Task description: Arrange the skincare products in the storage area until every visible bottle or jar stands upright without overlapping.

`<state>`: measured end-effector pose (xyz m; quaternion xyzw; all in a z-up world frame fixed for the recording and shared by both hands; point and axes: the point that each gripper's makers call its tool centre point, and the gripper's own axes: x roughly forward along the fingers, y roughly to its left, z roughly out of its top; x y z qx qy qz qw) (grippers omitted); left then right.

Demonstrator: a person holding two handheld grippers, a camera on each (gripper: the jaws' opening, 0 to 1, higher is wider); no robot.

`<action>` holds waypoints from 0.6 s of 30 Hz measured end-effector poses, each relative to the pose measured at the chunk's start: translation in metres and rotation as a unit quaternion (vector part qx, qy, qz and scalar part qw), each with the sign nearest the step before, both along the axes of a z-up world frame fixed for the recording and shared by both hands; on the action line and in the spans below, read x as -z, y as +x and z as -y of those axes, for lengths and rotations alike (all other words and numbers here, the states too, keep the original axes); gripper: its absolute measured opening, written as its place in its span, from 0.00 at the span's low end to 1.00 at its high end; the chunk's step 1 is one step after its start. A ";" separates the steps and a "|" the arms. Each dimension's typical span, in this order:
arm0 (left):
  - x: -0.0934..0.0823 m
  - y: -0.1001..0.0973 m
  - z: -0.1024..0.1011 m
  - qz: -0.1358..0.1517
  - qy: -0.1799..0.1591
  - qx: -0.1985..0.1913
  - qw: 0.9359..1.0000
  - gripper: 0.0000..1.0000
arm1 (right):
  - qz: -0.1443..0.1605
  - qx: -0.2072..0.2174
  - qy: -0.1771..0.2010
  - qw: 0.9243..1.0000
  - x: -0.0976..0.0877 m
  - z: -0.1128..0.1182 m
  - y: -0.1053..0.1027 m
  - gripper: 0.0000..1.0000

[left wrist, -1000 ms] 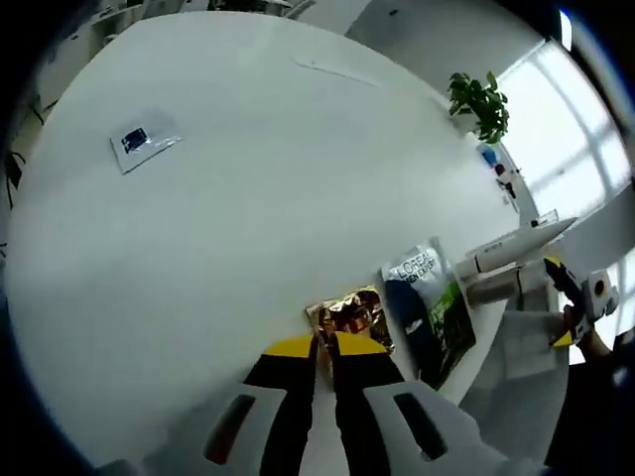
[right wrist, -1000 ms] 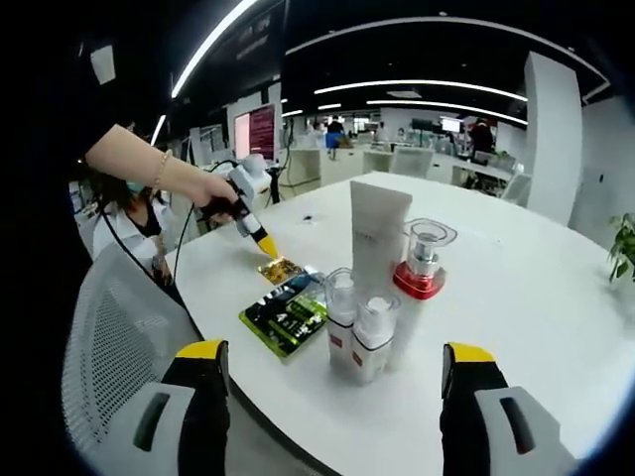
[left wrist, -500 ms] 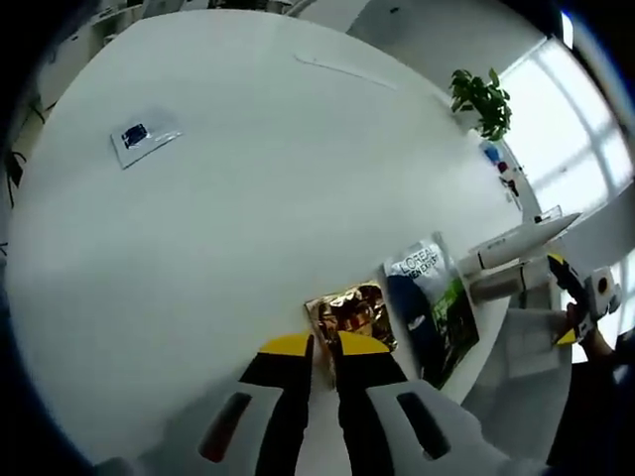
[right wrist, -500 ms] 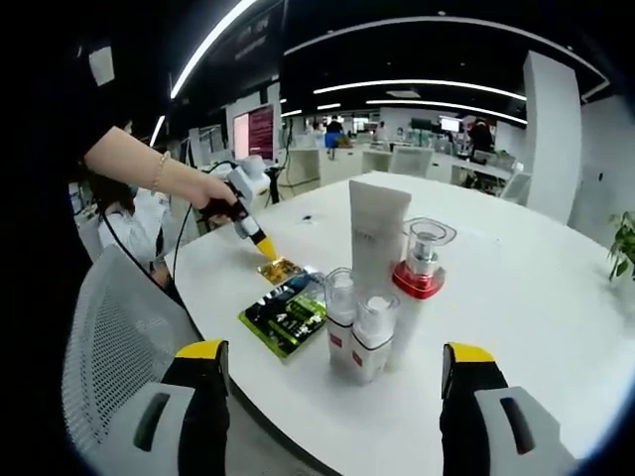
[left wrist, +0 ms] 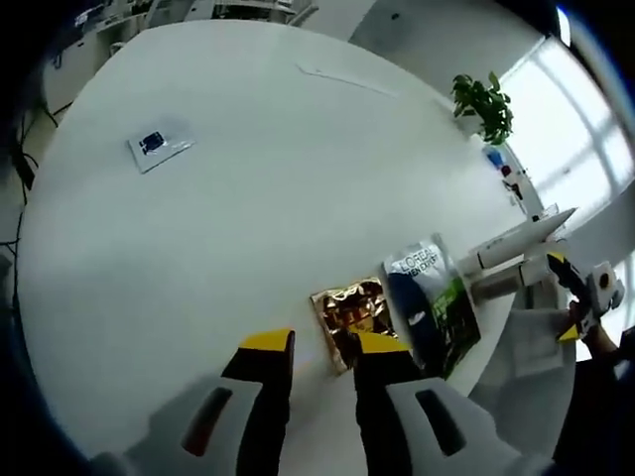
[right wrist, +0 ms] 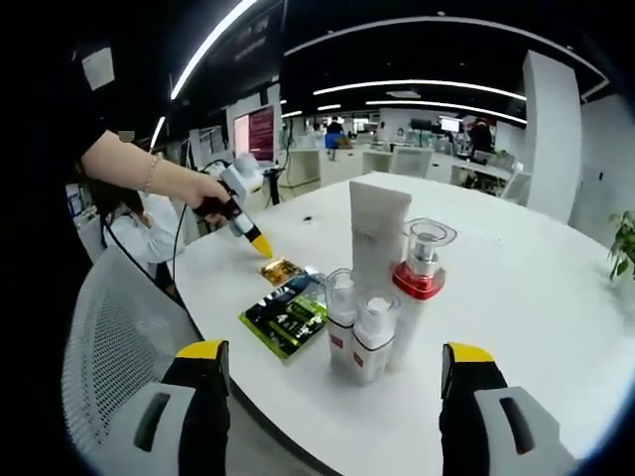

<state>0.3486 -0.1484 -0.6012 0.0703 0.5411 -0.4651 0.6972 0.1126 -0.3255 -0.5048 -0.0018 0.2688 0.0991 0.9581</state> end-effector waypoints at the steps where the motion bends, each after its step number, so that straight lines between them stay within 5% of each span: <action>1: -0.001 0.000 -0.001 0.000 -0.001 -0.001 1.000 0.21 | 0.001 0.000 -0.001 1.000 0.000 0.000 0.000 0.91; 8: -0.004 -0.006 -0.007 0.018 -0.002 -0.001 1.000 0.40 | 0.005 -0.001 -0.003 1.000 -0.001 0.000 0.001 0.91; 18: -0.032 -0.022 -0.008 0.067 -0.027 -0.006 0.997 0.58 | 0.011 -0.001 -0.001 1.000 -0.004 -0.001 0.002 0.89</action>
